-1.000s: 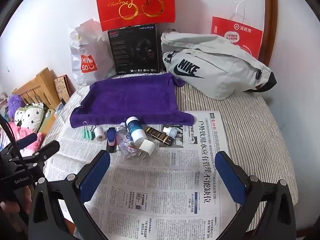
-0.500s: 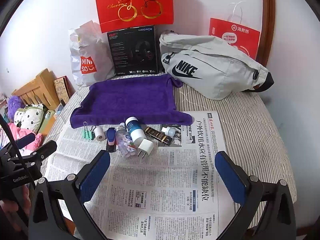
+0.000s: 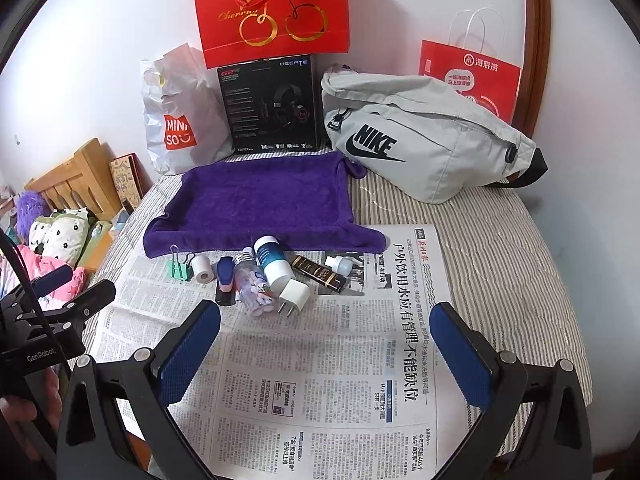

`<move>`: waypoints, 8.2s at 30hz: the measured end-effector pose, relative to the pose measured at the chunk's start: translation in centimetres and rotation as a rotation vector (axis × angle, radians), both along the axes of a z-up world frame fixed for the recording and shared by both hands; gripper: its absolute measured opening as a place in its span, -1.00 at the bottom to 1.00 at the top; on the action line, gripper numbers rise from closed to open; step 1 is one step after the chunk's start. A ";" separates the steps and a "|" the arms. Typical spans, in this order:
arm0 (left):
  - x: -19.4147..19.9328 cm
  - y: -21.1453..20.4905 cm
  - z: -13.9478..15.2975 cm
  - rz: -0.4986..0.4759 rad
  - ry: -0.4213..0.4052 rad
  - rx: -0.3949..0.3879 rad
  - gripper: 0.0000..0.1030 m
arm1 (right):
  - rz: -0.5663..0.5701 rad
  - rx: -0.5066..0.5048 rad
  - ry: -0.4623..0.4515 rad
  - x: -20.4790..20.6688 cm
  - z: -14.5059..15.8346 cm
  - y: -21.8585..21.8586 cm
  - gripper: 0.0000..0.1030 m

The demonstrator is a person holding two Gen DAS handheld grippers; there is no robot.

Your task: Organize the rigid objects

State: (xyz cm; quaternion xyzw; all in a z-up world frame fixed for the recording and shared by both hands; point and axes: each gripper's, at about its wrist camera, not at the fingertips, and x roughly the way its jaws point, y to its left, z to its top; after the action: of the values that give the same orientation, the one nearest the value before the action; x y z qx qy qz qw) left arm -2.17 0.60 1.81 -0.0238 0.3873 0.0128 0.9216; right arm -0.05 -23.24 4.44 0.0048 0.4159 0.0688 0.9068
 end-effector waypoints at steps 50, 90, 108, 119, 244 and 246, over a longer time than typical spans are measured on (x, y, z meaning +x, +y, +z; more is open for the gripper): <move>0.1 -0.1 0.4 -0.006 -0.005 0.000 1.00 | 0.001 -0.018 0.010 0.1 -0.2 0.1 1.00; 12.4 4.1 -13.7 0.032 0.195 0.065 0.66 | -0.019 -0.070 0.202 6.8 -9.2 -1.7 0.99; 12.2 3.3 -13.6 -0.030 0.160 0.059 -0.23 | 0.054 -0.039 0.199 13.6 -12.9 -1.1 0.50; 12.0 3.3 -13.6 -0.031 0.151 0.052 -0.23 | 0.077 -0.025 0.196 16.5 -15.7 -0.4 0.09; 26.8 2.0 -10.3 -0.046 0.267 0.021 0.45 | 0.258 -0.060 0.225 25.1 -10.6 6.0 0.20; 24.9 1.8 -8.9 -0.049 0.236 0.013 0.45 | 0.245 -0.041 0.214 23.0 -9.7 5.0 0.20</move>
State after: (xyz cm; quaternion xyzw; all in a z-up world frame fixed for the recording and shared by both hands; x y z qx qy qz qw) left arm 22.74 2.36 -7.05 -0.0067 0.4935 -0.0045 0.8697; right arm 22.96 -18.22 -5.23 -0.0570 0.5090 0.1695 0.8420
